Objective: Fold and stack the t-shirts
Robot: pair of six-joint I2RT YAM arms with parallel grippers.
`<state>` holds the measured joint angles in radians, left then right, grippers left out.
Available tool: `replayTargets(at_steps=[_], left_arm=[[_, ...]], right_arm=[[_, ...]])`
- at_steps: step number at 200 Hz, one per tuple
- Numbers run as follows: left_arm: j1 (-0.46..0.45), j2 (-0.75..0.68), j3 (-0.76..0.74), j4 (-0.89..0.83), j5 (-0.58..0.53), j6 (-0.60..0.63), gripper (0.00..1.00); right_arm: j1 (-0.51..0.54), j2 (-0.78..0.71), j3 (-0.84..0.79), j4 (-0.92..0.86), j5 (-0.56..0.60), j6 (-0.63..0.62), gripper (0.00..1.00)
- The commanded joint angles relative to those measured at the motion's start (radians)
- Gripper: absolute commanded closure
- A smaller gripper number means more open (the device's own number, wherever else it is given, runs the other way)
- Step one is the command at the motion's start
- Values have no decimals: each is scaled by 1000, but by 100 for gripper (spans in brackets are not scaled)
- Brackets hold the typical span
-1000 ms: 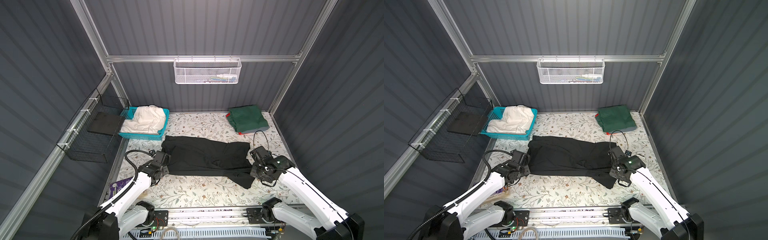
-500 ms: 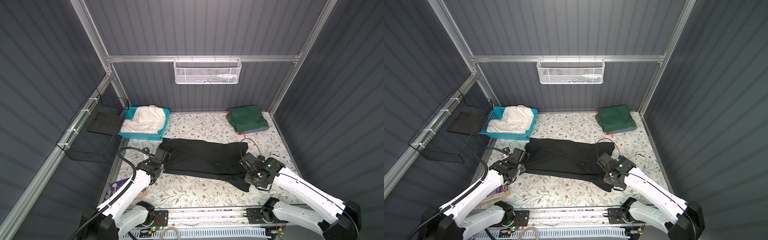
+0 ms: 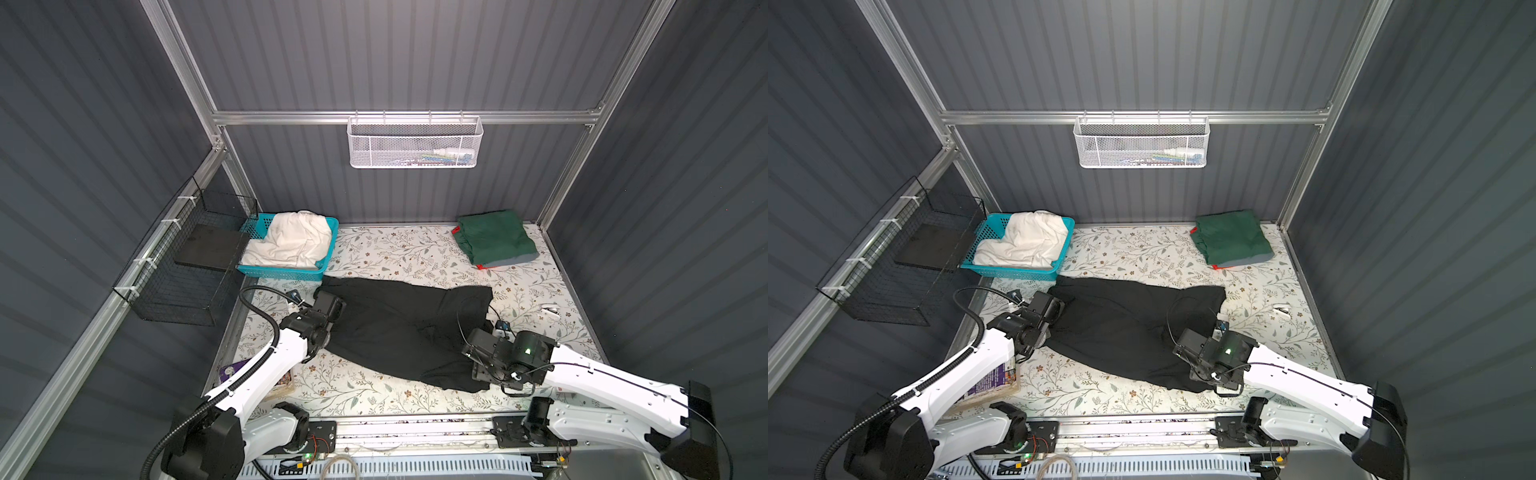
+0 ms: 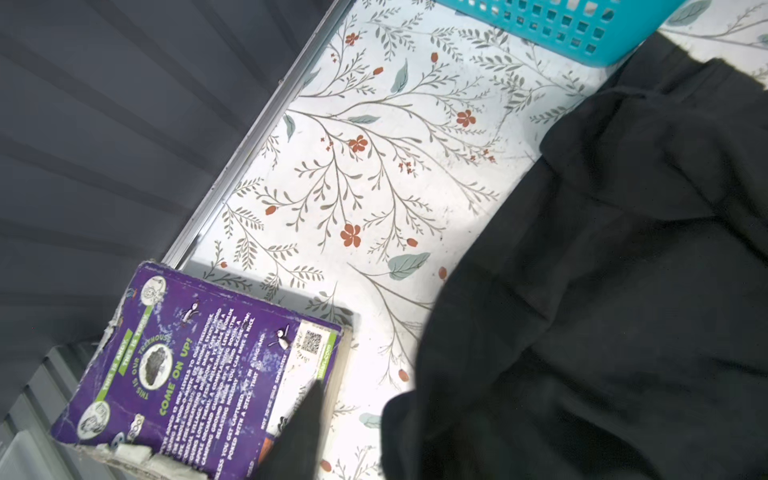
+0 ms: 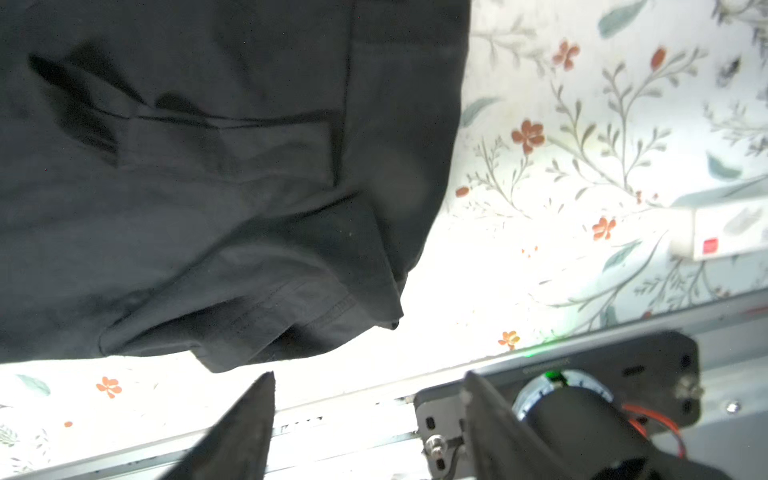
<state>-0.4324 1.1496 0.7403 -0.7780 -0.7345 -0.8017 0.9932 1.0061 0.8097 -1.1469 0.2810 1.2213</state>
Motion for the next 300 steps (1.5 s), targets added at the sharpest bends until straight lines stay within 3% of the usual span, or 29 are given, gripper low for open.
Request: replayTargets(at_steps=[1,17,40,73,112,188,224,249,275,300], left_arm=[[5,-35,37,-46,-60,-20,16],[5,-58,67,-49,-74,15,3],[7,-51,122,-31,-57,79,0],[7,-7,176,36,20,151,0],[8,43,205,88,71,185,0],[11,72,231,101,78,195,0],[14,75,236,97,76,199,0],[20,68,228,93,68,199,0],[28,65,217,95,67,196,0],[32,83,211,98,68,193,0]], right_arm=[[-96,-44,59,82,46,-140,14],[-289,-26,70,173,-54,-261,13],[-489,54,109,295,-98,-389,15],[-671,334,216,409,-189,-549,20],[-808,594,285,534,-167,-609,36],[-858,864,414,612,-194,-623,49],[-885,954,508,591,-196,-648,75],[-890,996,580,563,-192,-676,100],[-895,1017,651,542,-178,-732,100],[-902,1038,758,485,-73,-802,100]])
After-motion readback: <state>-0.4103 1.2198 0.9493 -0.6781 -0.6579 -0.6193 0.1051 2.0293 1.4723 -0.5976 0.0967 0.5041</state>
